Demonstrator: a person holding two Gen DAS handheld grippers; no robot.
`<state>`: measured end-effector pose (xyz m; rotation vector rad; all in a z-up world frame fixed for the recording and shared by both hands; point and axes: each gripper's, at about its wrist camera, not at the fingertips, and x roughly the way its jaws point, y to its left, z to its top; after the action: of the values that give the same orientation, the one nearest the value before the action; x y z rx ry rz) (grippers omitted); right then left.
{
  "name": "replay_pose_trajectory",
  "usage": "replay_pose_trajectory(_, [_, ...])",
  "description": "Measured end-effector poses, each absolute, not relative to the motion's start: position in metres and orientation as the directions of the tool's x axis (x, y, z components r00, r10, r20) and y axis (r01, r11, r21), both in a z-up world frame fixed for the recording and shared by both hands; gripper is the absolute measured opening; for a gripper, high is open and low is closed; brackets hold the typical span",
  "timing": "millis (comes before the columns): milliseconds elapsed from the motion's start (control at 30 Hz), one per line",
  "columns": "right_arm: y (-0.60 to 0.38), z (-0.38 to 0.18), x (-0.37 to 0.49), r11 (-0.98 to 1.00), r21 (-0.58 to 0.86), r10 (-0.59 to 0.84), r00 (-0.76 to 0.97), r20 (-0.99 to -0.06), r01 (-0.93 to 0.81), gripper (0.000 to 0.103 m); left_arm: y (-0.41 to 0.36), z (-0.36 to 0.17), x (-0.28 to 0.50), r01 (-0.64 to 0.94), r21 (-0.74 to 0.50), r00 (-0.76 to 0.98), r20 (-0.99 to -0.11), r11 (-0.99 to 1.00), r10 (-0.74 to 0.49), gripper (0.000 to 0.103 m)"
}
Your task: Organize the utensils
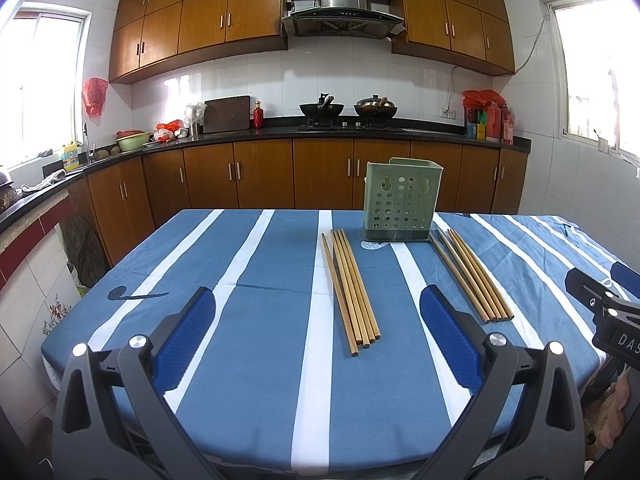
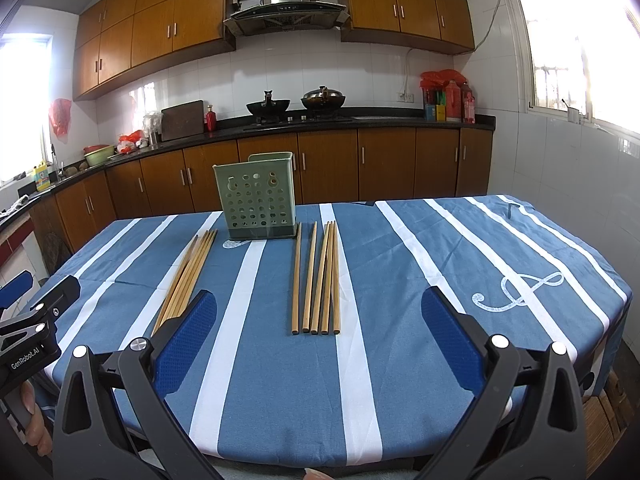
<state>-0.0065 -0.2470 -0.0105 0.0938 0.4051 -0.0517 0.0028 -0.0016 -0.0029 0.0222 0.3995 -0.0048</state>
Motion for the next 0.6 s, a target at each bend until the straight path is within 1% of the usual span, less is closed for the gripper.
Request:
replay_pose_trajectory(367, [-0.249,-0.014,-0.002,0.994,0.081,-0.036,0.912,-0.409,0.076,0.101,-0.004,-0.008,0.007,0.000,0.020,0.914,-0.405,1.000,0.008,0.099])
replay_pose_trajectory(500, [-0.253,-0.018,0.007,0.993,0.093,-0.028,0.899,-0.436,0.076,0.101,0.001,-0.014,0.020,-0.023,0.012,0.899,-0.436,1.000,0.026,0.099])
replay_pose_trajectory(600, [-0.260,-0.027,0.018,0.992,0.092,-0.032,0.886,-0.462,0.084,0.101,0.011,-0.021,0.037,-0.041,0.012,0.875,-0.483,0.999,0.042,0.099])
